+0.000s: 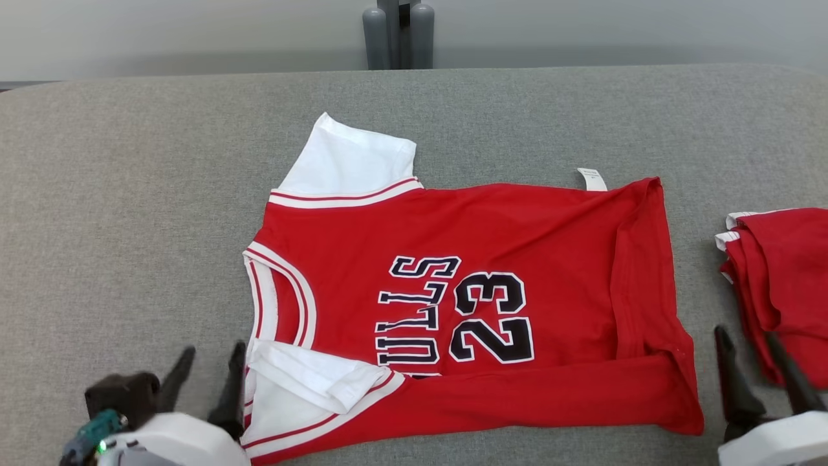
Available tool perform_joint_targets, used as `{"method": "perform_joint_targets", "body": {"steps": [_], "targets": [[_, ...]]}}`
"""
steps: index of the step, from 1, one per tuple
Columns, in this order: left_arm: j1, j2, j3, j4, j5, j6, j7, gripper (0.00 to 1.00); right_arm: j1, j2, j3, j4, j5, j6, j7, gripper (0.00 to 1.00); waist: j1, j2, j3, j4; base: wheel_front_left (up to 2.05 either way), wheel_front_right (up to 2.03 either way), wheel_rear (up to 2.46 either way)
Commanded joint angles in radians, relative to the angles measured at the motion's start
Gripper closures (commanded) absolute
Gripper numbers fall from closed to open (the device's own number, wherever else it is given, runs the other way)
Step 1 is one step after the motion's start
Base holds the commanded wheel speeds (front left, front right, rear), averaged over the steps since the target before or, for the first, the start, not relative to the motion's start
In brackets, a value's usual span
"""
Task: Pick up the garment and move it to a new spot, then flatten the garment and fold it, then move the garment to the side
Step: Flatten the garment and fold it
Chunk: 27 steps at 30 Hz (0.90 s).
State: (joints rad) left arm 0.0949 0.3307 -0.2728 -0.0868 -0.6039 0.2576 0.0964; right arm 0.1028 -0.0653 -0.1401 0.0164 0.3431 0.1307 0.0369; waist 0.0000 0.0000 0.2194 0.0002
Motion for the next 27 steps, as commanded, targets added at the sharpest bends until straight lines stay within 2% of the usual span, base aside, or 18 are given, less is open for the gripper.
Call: {"method": "perform_joint_targets", "body": {"steps": [1,4,8,12,18,23,27], "targets": [[-0.036,0.009,0.011,-0.013,0.028,0.013,-0.023,0.0,-0.026,-0.001,-0.012,-0.017,-0.017,0.0,-0.033,0.0,0.0,0.0,0.001,-0.003,0.0,0.0,0.0],[-0.091,0.025,0.019,-0.041,0.082,0.036,-0.056,0.0,-0.069,0.005,-0.019,-0.053,-0.04,0.0,-0.092,0.0,0.0,0.0,0.002,-0.008,0.0,0.0,0.0],[-0.193,0.046,0.019,-0.062,0.146,0.042,-0.09,0.0,-0.13,0.008,-0.007,-0.091,-0.097,0.0,-0.158,0.0,0.0,0.0,0.012,-0.01,0.0,0.0,0.0],[-0.316,0.062,-0.016,-0.048,0.21,0.023,-0.086,0.0,-0.165,0.009,0.04,-0.098,-0.152,0.0,-0.158,0.0,0.0,0.0,0.013,-0.012,0.0,0.0,0.0],[-0.399,0.055,-0.054,-0.016,0.24,0.006,-0.068,0.0,-0.172,0.011,0.071,-0.108,-0.154,0.0,-0.146,0.0,0.0,0.0,0.035,-0.032,0.0,0.0,0.0],[-0.473,0.045,-0.087,0.035,0.236,-0.032,-0.047,0.0,-0.199,0.012,0.08,-0.095,-0.136,0.0,-0.142,0.0,0.0,0.0,0.076,-0.055,0.0,0.0,0.0],[-0.577,0.041,-0.119,0.119,0.217,-0.099,-0.004,0.0,-0.258,0.012,0.084,-0.074,-0.122,0.0,-0.14,0.0,0.0,0.0,0.125,-0.069,0.0,0.0,0.0]]}}
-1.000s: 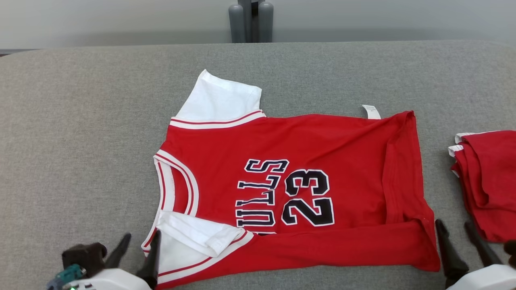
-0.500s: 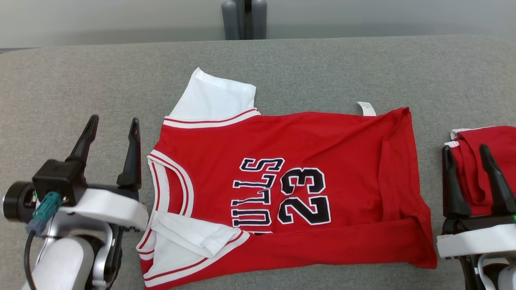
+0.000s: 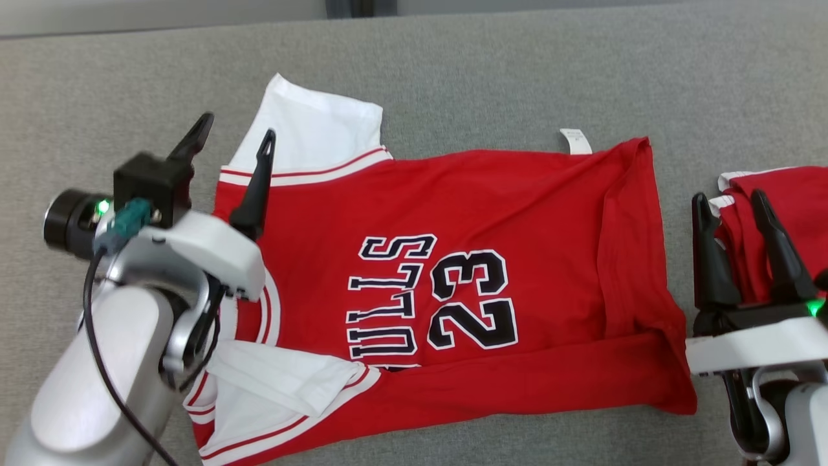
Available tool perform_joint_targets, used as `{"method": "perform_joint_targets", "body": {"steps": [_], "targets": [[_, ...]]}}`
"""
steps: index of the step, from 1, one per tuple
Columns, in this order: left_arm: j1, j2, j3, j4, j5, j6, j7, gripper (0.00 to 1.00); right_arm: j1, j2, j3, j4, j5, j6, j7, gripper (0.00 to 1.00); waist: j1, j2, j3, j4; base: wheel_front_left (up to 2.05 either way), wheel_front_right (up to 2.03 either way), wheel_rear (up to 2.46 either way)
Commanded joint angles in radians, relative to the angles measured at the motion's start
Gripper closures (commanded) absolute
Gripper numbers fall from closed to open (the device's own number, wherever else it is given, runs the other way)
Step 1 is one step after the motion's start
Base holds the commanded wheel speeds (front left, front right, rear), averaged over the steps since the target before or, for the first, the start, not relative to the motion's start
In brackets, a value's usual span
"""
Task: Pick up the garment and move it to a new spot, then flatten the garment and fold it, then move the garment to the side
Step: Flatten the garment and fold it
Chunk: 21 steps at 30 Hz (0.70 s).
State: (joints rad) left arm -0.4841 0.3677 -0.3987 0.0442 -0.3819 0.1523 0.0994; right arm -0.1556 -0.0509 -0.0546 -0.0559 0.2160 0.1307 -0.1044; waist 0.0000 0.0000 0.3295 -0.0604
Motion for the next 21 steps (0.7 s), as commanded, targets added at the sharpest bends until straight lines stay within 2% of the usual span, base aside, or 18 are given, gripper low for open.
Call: {"method": "perform_joint_targets", "body": {"steps": [1,10,16,21], "targets": [[-0.028,0.001,-0.001,0.018,-0.009,-0.011,0.005,0.0,-0.015,-0.002,0.0,0.003,0.004,0.0,0.001,0.0,0.0,0.0,0.027,-0.012,0.0,0.0,0.0],[-0.306,-0.036,-0.024,0.361,-0.047,-0.145,0.032,0.0,-0.107,-0.002,0.05,0.077,0.036,0.0,-0.033,0.0,0.0,0.0,0.13,-0.078,0.0,0.0,0.0],[-0.428,-0.031,-0.014,0.563,-0.062,-0.195,0.02,0.0,-0.126,-0.002,0.079,0.128,0.065,0.0,-0.063,0.0,0.0,0.0,0.175,-0.13,0.0,0.0,0.0],[-0.506,-0.032,-0.007,0.709,-0.074,-0.216,-0.011,0.0,-0.133,-0.002,0.092,0.156,0.084,0.0,-0.085,0.0,0.0,0.0,0.208,-0.155,0.0,0.0,0.0]]}}
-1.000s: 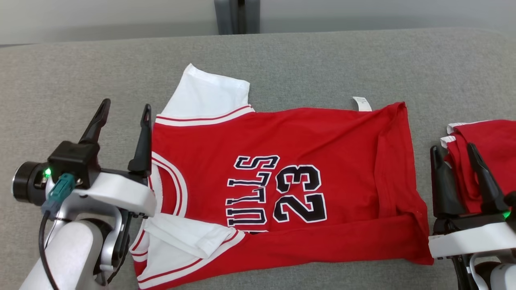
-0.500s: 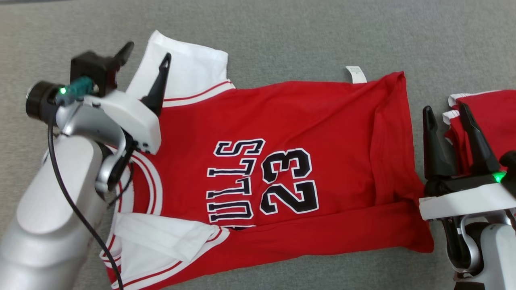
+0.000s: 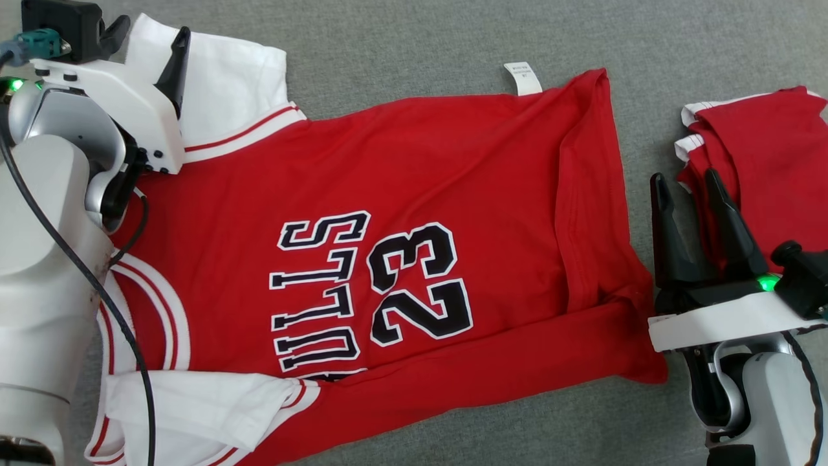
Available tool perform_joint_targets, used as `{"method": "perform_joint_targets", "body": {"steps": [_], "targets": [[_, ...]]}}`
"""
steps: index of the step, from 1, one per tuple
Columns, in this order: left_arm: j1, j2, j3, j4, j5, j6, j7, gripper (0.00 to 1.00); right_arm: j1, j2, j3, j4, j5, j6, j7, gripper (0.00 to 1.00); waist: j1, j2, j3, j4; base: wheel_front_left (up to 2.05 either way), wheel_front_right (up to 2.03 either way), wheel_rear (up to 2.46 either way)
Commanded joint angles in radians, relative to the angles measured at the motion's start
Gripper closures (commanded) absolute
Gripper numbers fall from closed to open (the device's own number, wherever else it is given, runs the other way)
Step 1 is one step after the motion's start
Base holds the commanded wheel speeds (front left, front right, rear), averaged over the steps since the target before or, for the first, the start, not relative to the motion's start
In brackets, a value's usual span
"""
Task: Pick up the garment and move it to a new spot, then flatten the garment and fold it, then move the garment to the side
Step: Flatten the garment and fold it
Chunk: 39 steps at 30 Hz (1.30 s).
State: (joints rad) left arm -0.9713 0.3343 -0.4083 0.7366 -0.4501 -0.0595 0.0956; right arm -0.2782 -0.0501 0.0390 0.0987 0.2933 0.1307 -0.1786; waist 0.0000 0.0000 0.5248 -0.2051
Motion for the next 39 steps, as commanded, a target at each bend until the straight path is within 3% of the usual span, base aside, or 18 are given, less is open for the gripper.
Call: {"method": "perform_joint_targets", "body": {"steps": [1,3,4,5,7,8,25,27,28,33,39], "targets": [[-0.027,-0.001,0.005,0.038,-0.01,-0.006,-0.011,0.0,-0.012,-0.003,-0.001,0.004,0.006,0.0,-0.012,0.0,0.0,0.0,0.015,-0.011,0.0,0.0,0.0],[-0.045,-0.006,0.004,0.074,-0.012,-0.01,-0.017,0.0,-0.014,-0.002,-0.003,0.006,0.004,0.0,-0.018,0.0,0.0,0.0,0.022,-0.012,0.0,0.0,0.0],[-0.051,-0.01,0.002,0.089,-0.012,-0.013,-0.021,0.07,-0.015,-0.002,-0.005,0.007,0.003,0.0,-0.019,0.0,0.0,0.0,0.024,-0.011,0.0,0.0,0.0],[-0.056,-0.014,-0.002,0.103,-0.012,-0.016,-0.026,0.21,-0.016,-0.003,-0.008,0.007,0.002,0.0,-0.019,0.0,0.0,0.0,0.026,-0.009,0.0,0.0,0.0],[-0.064,-0.024,-0.009,0.128,-0.013,-0.021,-0.037,0.9,-0.021,-0.003,-0.015,0.004,-0.002,0.0,-0.016,0.0,0.0,0.0,0.028,-0.004,0.0,0.0,0.0],[-0.068,-0.028,-0.013,0.14,-0.01,-0.021,-0.043,1.0,-0.026,-0.003,-0.016,0.0,-0.005,0.0,-0.014,0.0,0.0,0.0,0.028,-0.001,0.0,0.0,0.0],[-0.13,-0.087,-0.027,0.243,-0.007,0.01,-0.176,1.0,-0.132,-0.045,0.007,-0.038,-0.012,0.0,0.026,0.0,0.0,0.0,-0.006,0.04,0.0,0.0,0.0],[-0.12,-0.091,-0.014,0.231,-0.014,0.028,-0.215,0.1,-0.117,-0.043,0.001,-0.036,-0.016,0.0,0.027,0.0,0.0,0.0,-0.02,0.049,0.0,0.0,0.0],[-0.109,-0.095,-0.009,0.221,-0.016,0.038,-0.24,0.0,-0.111,-0.042,-0.001,-0.035,-0.016,0.0,0.029,0.0,0.0,0.0,-0.027,0.055,0.0,0.0,0.0],[-0.011,-0.098,0.03,0.112,-0.033,0.098,-0.334,0.0,-0.063,-0.036,-0.024,-0.037,-0.017,0.0,0.032,0.0,0.0,0.0,-0.072,0.086,0.0,0.0,0.0],[0.22,-0.074,0.08,-0.169,-0.027,0.188,-0.357,0.0,-0.009,-0.03,-0.05,-0.045,-0.026,0.0,0.046,0.0,0.0,0.0,-0.127,0.124,0.0,0.0,0.0]]}}
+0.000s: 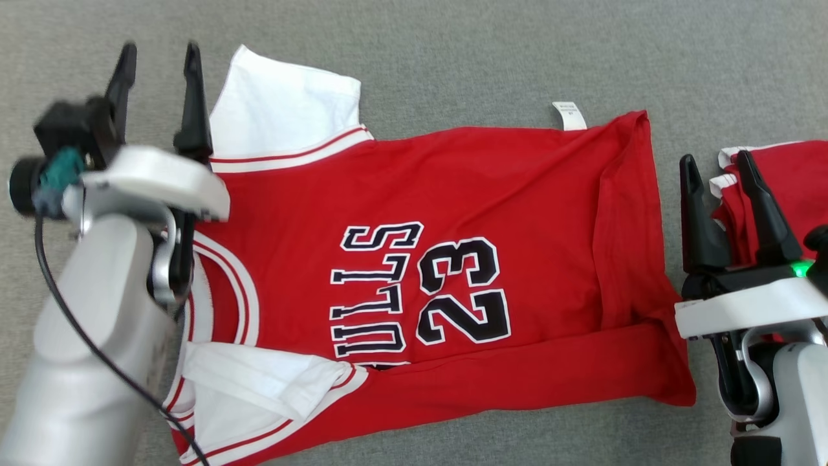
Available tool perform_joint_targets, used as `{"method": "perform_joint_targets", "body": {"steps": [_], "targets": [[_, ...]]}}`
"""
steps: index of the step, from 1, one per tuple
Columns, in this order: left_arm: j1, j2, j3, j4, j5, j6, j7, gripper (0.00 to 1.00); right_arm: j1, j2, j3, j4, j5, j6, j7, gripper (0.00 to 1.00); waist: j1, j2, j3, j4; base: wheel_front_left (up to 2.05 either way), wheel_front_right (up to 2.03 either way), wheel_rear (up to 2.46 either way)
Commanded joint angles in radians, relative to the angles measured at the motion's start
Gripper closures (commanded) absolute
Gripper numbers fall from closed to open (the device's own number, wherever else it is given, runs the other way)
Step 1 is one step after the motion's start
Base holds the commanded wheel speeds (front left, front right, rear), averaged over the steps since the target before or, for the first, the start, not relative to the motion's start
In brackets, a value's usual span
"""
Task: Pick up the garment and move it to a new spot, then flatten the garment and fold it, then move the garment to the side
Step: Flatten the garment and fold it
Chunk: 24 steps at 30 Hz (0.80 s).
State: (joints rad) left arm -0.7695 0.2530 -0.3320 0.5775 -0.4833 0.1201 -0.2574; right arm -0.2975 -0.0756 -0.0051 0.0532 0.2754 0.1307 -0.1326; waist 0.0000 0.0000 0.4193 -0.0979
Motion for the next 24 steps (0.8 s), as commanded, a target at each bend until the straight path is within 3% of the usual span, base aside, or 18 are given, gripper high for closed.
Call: {"method": "perform_joint_targets", "body": {"steps": [1,6,12,24], "targets": [[0.064,0.011,0.011,-0.067,0.009,0.023,-0.005,0.0,0.018,-0.004,-0.007,-0.002,-0.008,0.0,0.006,0.0,0.0,0.0,-0.029,0.022,0.0,0.0,0.0],[0.291,0.04,0.039,-0.326,0.023,0.105,-0.005,0.0,0.057,0.0,-0.013,-0.003,-0.016,0.0,0.017,0.0,0.0,0.0,-0.072,0.04,0.0,0.0,0.0],[0.496,0.066,0.033,-0.525,0.041,0.182,0.021,0.0,0.096,0.006,-0.006,0.006,-0.017,0.0,0.034,0.0,0.0,0.0,-0.117,0.046,0.0,0.0,0.0],[0.657,0.097,0.005,-0.654,0.058,0.249,0.102,0.0,0.156,0.011,-0.016,0.006,-0.023,0.0,0.06,0.0,0.0,0.0,-0.192,0.055,0.0,0.0,0.0]]}}
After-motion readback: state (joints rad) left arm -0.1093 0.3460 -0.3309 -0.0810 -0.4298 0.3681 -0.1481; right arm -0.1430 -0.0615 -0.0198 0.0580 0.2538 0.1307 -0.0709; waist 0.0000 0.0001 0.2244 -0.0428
